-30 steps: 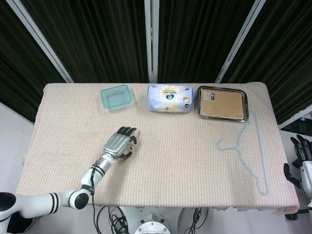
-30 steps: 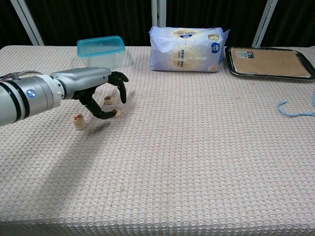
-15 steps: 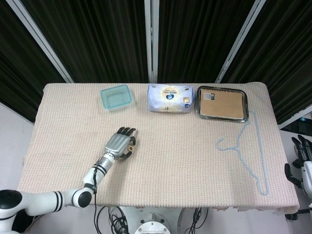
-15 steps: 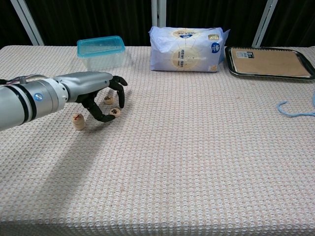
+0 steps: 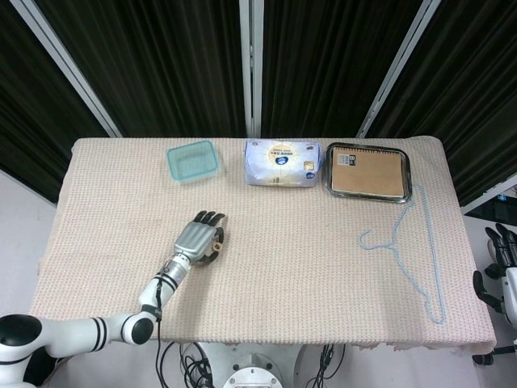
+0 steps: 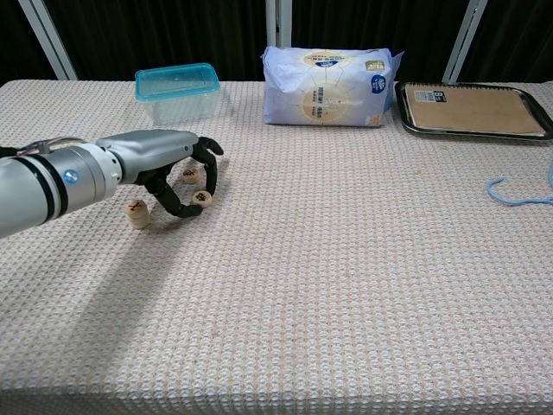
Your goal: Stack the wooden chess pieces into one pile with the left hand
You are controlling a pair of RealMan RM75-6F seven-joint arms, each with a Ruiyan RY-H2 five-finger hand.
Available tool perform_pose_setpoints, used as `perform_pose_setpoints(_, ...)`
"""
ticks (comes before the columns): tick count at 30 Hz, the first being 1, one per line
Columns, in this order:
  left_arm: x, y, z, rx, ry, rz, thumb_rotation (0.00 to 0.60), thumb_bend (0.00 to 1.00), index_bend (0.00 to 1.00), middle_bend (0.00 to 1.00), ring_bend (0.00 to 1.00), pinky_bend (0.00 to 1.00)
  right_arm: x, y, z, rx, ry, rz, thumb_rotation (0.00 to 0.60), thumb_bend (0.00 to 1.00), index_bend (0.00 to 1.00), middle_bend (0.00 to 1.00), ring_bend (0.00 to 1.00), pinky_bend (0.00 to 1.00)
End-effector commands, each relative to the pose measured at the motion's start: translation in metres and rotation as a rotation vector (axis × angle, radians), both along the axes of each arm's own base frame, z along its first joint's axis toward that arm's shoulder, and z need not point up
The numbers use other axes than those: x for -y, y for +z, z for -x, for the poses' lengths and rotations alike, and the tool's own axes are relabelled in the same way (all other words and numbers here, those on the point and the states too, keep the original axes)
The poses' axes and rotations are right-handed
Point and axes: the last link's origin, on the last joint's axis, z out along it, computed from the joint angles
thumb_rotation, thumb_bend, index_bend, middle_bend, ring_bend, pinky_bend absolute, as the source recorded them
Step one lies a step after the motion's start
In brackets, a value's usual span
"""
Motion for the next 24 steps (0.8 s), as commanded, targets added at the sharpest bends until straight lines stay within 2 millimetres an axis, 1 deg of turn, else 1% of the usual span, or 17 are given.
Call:
perform_pose_setpoints(1,0.000,0.000,0.000,0.006,-0.002,-0.007,0.600,0.32,0.48,0.07,0.00,0.00,0.000,0.000,0.000,0.000,-0.001,0.000,0.600,0.43,0.00,0.00,0.00,0.00)
perform_pose_setpoints(5,0.000,0.002,0.000,0.019,-0.002,-0.015,0.600,0.32,0.49,0.07,0.00,0.00,0.000,-0.001,0.000,-0.002,-0.001,0.000,0.600,0.43,0.00,0.00,0.00,0.00)
perform_pose_setpoints(8,0.001,0.008,-0.002,0.030,-0.005,-0.020,0.600,0.32,0.49,0.07,0.00,0.00,0.000,-0.002,0.000,-0.005,-0.003,-0.003,0.600,0.43,0.00,0.00,0.00,0.00)
perform_pose_setpoints(12,0.005,0.022,-0.009,0.042,-0.028,-0.034,0.600,0.32,0.49,0.07,0.00,0.00,0.001,-0.003,-0.001,-0.008,-0.004,-0.005,0.600,0.43,0.00,0.00,0.00,0.00)
perform_pose_setpoints(17,0.013,0.044,-0.015,0.028,-0.043,-0.045,0.600,0.32,0.49,0.07,0.00,0.00,0.001,-0.005,-0.002,-0.012,-0.002,-0.009,0.600,0.43,0.00,0.00,0.00,0.00)
perform_pose_setpoints(24,0.029,0.066,-0.005,0.007,-0.013,-0.064,0.600,0.32,0.49,0.07,0.00,0.00,0.000,-0.007,-0.003,-0.018,0.001,-0.013,0.600,0.43,0.00,0.00,0.00,0.00)
